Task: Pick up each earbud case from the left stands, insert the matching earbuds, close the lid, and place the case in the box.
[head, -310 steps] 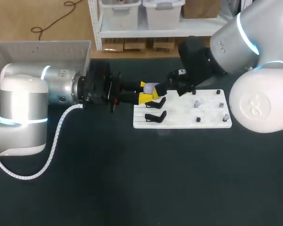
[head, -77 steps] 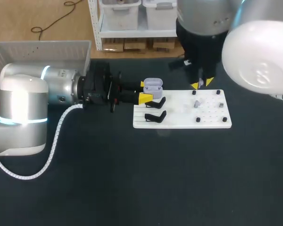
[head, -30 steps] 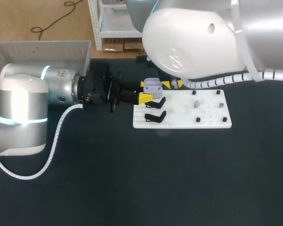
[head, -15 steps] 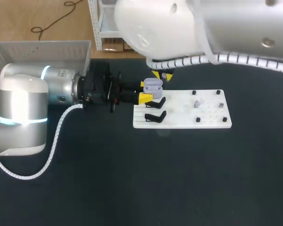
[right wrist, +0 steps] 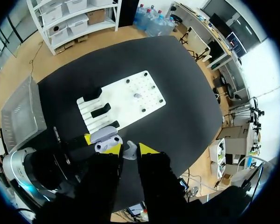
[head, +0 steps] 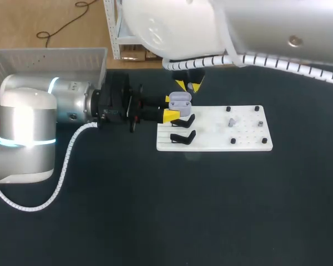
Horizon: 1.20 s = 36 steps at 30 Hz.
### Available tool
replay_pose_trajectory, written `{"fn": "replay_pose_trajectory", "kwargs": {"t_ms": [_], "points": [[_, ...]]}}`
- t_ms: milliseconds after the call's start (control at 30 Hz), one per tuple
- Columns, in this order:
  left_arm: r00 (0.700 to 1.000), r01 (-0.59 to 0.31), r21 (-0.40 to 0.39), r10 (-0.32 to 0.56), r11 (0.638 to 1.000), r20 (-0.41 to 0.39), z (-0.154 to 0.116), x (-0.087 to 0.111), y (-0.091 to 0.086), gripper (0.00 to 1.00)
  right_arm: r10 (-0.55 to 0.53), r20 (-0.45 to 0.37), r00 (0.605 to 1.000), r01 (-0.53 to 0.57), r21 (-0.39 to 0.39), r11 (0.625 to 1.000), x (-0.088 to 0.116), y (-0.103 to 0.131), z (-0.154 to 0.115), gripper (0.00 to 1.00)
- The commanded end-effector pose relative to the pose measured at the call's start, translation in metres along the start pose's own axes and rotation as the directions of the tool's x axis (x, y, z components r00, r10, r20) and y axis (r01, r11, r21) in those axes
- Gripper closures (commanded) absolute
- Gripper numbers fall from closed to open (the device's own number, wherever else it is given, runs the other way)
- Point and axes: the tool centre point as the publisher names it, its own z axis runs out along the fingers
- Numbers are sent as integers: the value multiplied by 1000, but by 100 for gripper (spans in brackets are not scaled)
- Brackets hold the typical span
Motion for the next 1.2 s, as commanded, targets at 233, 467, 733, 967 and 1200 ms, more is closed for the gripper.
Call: {"fn": "replay_pose_trajectory", "kwargs": {"t_ms": [233,467,733,967,1200], "points": [[1000,-3,-4,3,1000,2,0,1,-1,100,62,-2,998,-62,45,997,3,11,2,100],[1000,-3,-4,3,1000,2,0,1,-1,100,98,-13,995,-97,58,994,4,21,6,100],[1000,-3,-4,3,1000,2,0,1,-1,100,112,-38,993,-108,76,991,3,23,15,100],[1000,-3,-4,3,1000,2,0,1,-1,100,112,-56,992,-107,80,991,5,24,21,100],[1000,-3,-4,3,1000,2,0,1,-1,100,108,-67,992,-103,80,991,7,26,24,100]]}}
